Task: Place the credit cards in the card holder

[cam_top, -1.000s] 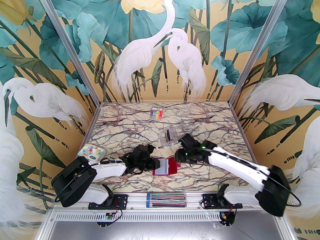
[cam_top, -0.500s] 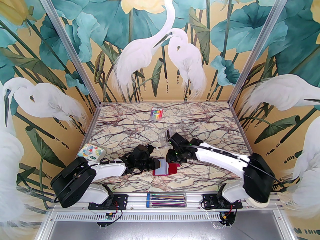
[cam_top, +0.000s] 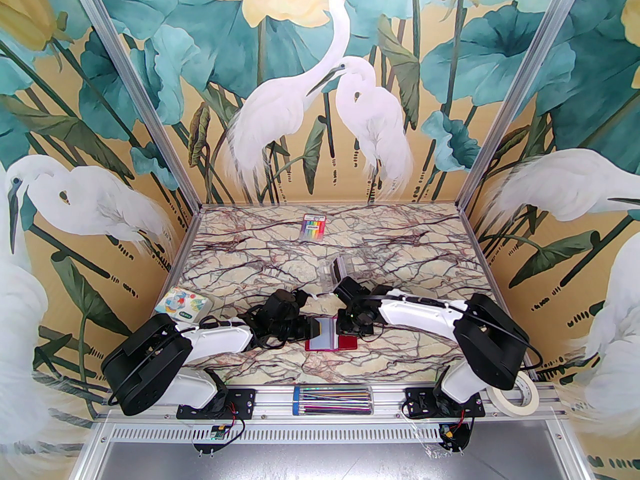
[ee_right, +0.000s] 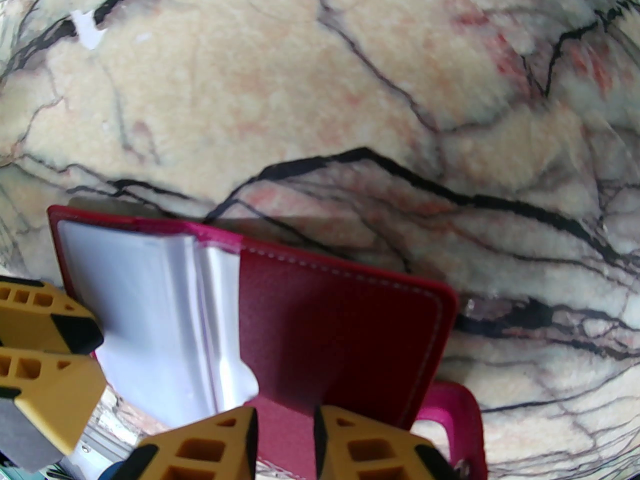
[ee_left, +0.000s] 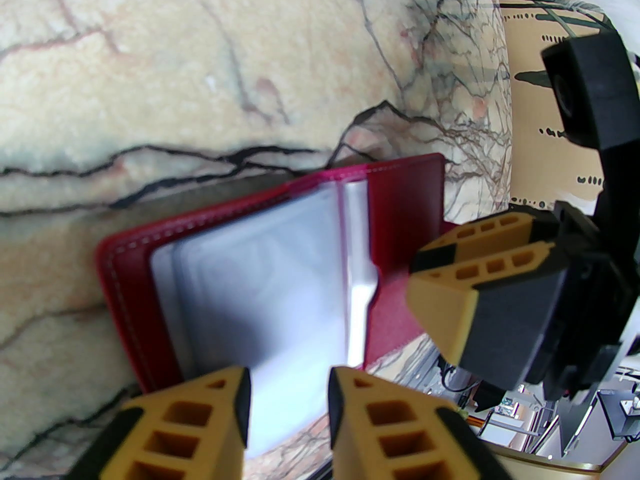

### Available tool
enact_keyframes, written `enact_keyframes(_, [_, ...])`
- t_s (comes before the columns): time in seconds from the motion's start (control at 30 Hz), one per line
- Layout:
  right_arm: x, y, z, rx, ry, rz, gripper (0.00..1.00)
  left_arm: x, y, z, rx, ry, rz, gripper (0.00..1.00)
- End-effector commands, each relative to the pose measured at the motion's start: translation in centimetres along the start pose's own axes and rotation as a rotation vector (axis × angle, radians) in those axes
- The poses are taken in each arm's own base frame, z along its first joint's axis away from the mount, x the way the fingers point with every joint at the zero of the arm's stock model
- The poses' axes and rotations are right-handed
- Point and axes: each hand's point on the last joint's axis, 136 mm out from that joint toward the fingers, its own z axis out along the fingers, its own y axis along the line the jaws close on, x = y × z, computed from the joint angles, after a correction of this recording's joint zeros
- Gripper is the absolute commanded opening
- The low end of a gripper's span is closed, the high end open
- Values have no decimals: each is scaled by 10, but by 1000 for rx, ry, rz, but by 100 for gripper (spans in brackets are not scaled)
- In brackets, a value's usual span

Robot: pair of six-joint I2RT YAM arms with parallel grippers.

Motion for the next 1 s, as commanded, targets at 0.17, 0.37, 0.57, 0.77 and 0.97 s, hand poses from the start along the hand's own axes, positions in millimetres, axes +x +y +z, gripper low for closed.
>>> enact_keyframes(0.17, [1,-9,11,35,7,26,24,4,1,-4,-13,1,9,32])
enact_keyframes(0.37, [-1,-4,8,10,-8,16,24,1,-17,-13,31,0,25,33])
enact_keyframes(0.57, [-2,-3,5,8,-12,7,25,-5,-22,-24,10,-28,53,34])
enact_keyframes(0.77, [-3,-2,3,7,-15,7,25,0,-8,-14,-27,0,30,33])
enact_keyframes(0.97, [-3,0,-1,8,-17,-3,26,4,11,-4,-83,18,15,33])
